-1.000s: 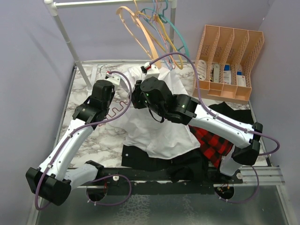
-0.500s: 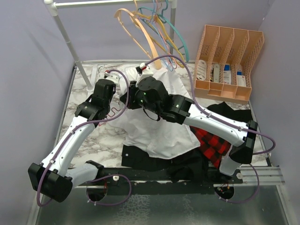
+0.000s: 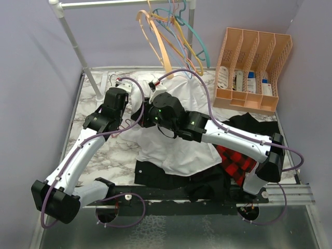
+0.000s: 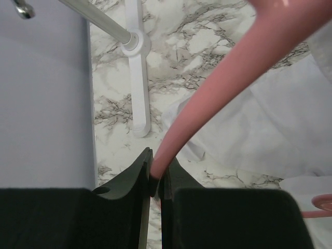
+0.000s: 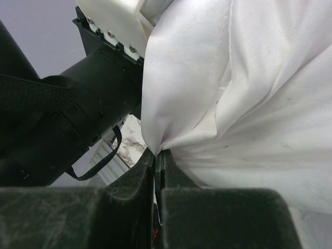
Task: Place the shirt on the hanger
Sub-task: Hang the shirt at the center of the board.
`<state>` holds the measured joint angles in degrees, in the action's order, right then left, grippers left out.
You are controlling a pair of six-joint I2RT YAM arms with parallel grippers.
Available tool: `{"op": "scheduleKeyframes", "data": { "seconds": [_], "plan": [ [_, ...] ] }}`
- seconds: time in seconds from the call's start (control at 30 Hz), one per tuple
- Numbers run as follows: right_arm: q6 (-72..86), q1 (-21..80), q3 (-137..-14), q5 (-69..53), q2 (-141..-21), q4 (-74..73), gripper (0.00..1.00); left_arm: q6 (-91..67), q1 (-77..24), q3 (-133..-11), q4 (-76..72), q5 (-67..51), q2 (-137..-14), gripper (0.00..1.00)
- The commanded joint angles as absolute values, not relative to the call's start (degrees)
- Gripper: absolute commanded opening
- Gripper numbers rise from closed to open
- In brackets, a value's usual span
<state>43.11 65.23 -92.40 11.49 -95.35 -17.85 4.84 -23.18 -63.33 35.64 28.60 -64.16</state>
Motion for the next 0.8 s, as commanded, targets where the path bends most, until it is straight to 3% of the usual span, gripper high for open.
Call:
{"op": "scheduleKeyframes", "data": {
  "seconds": [0.0,0.27,0.3,0.33,0.4,0.47,0.77],
  "plan": [
    [42.28,67.4,-89.29,3.86,-94.99,-17.37,0.01,1.71,-23.38,-64.54,28.63,25.95,-61.41,0.0],
    [39.91,67.65,-87.37,-2.67,-94.06,-15.34,0.03,4.59,-23.4,-60.98,21.41,27.08,-59.49,0.0],
    [37.61,67.71,-87.44,-3.54,-93.43,-15.68,0.1,5.27,-23.38,-60.3,20.85,26.26,-58.99,0.0],
    [35.39,67.71,-87.38,-4.07,-92.54,-16.1,0.25,5.99,-23.38,-59.42,20.2,25.54,-58.54,0.0],
    [30.46,67.85,-86.75,-3.87,-88.64,-16.87,0.63,8.79,-23.38,-56.83,17.97,24.67,-57.37,0.0],
    [26.39,67.9,-86.26,-2.19,-84.72,-18.41,0.8,12.32,-23.38,-53.87,14.69,24.16,-55.56,0.0],
    [12.55,67.89,-92.78,-1.01,-75.59,-33.74,0.85,19.04,-23.38,-46.47,7.69,23.1,-52.31,0.0]
  ]
}}
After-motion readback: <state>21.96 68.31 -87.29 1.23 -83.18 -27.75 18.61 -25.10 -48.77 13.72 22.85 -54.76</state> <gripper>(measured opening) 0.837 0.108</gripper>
